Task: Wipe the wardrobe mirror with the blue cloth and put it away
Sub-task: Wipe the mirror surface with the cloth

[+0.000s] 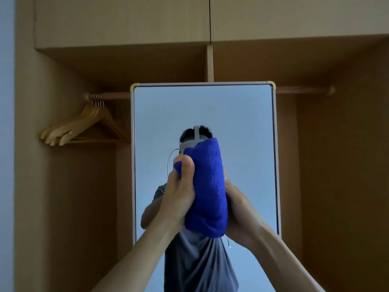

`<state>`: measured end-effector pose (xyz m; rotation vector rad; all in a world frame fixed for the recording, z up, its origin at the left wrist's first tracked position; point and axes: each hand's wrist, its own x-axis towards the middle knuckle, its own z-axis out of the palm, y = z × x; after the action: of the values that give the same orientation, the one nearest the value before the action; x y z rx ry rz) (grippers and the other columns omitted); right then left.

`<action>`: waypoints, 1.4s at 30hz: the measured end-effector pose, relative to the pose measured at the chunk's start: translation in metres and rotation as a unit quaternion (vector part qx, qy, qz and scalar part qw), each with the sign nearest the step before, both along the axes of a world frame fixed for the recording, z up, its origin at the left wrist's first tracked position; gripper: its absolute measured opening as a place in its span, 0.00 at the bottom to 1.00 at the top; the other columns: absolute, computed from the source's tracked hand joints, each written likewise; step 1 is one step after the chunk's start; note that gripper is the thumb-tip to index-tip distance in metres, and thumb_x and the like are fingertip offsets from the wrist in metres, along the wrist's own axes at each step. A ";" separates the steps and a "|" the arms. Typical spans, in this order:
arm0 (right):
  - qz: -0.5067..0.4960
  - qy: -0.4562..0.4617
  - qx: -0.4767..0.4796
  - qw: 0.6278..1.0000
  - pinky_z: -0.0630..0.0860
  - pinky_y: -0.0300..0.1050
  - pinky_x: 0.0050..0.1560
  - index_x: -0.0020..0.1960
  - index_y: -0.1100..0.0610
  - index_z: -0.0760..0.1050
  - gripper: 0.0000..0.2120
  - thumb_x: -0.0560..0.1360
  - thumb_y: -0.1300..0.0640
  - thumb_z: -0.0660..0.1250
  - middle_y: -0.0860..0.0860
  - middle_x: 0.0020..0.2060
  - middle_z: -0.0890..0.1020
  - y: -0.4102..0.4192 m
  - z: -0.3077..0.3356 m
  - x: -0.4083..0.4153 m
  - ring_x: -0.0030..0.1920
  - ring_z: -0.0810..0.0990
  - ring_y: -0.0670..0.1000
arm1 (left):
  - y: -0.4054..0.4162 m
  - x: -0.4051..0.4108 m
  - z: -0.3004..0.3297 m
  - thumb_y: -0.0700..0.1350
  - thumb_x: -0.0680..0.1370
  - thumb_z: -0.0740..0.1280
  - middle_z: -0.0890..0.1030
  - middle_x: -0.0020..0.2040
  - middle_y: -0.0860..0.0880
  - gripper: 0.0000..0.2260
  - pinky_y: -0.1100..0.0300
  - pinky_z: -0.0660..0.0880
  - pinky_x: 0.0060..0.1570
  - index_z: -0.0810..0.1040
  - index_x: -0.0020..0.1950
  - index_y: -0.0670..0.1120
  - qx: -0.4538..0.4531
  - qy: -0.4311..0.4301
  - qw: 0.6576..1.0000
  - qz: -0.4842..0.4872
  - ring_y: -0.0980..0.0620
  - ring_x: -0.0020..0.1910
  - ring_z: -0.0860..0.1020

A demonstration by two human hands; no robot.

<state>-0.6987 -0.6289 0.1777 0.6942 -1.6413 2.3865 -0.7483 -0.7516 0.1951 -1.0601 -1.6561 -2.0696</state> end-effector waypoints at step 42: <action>-0.665 0.413 0.434 0.445 0.75 0.58 0.56 0.61 0.59 0.72 0.25 0.67 0.61 0.76 0.56 0.71 0.75 0.006 0.104 -0.094 0.60 0.76 0.62 | -0.063 -0.116 0.075 0.64 0.81 0.55 0.78 0.48 0.56 0.17 0.55 0.67 0.57 0.74 0.51 0.53 0.043 -0.018 0.975 0.217 0.54 0.52 0.75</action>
<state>-0.7925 -0.6232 0.2815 0.2311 -1.5897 -0.0731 -0.8646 -0.8149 0.2698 -0.5703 -1.6211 -1.8581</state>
